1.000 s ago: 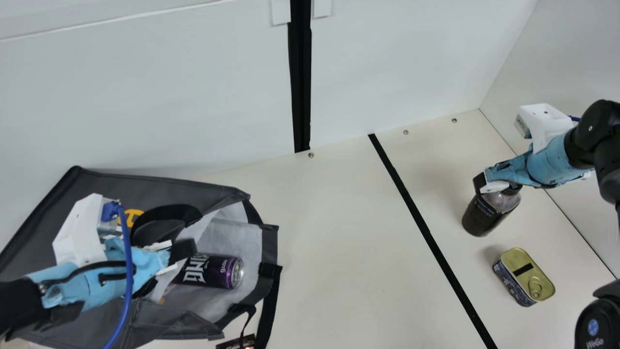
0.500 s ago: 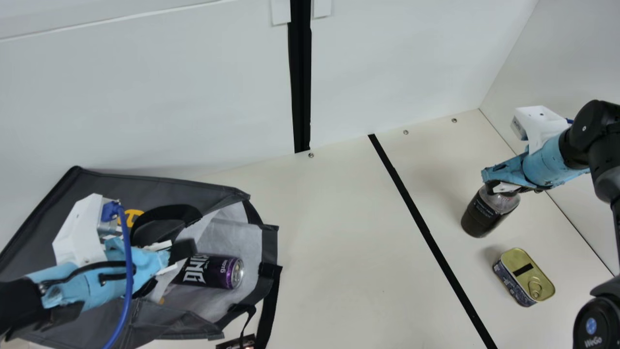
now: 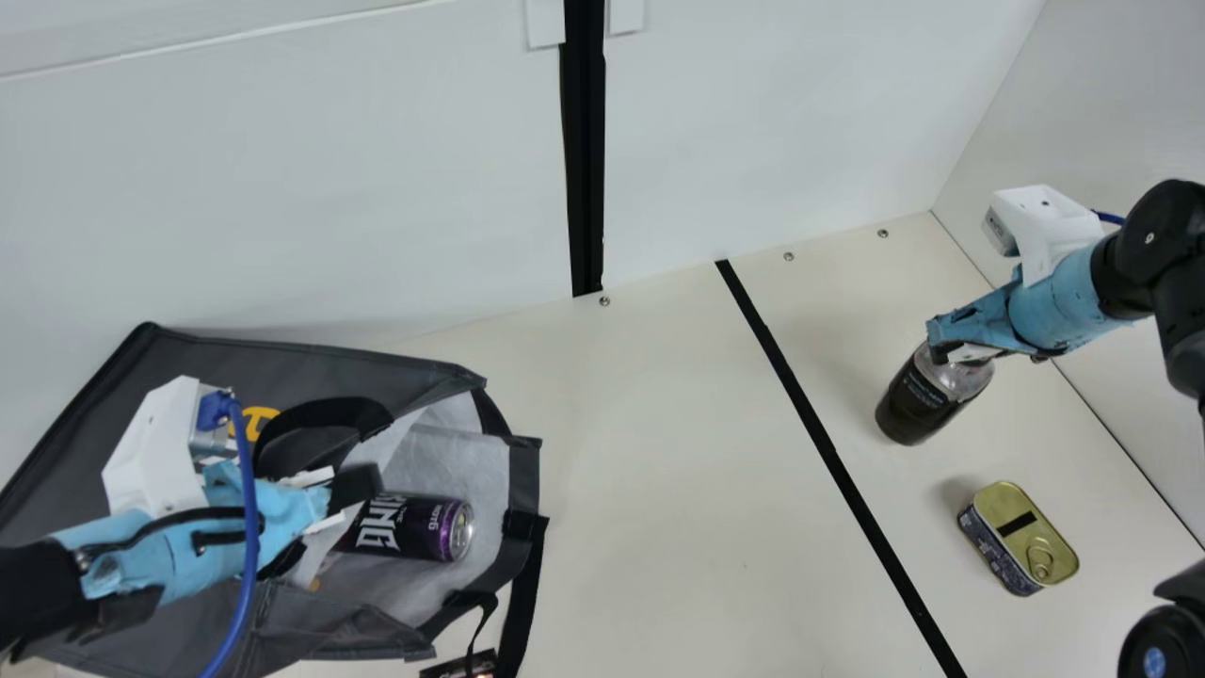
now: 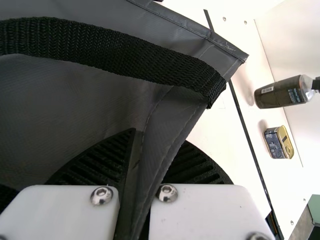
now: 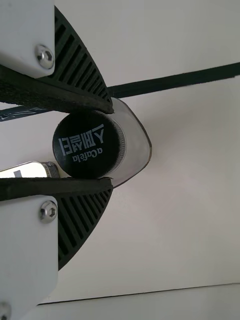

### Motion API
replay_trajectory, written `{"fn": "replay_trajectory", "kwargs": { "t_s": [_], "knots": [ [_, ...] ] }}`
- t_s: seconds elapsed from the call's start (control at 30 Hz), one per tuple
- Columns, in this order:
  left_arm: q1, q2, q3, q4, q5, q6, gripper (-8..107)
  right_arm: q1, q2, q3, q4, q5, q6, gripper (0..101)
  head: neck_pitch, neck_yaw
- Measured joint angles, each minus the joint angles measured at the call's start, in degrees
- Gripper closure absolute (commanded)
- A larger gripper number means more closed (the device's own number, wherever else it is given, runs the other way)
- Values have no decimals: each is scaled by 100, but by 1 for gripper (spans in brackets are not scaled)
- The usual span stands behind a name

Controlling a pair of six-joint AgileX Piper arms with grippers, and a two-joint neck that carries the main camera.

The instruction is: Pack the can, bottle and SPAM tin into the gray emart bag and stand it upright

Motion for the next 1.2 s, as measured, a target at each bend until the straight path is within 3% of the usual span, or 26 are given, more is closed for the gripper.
{"fn": "replay_trajectory", "kwargs": {
  "t_s": [0.53, 1.2],
  "knots": [
    [0, 0, 0, 0, 0, 0, 107, 225, -137, -297, 591, 99, -775, 101, 0, -9],
    [0, 0, 0, 0, 0, 0, 107, 561, -900, 488, 1129, 84, -1735, 101, 0, -9]
  ]
}}
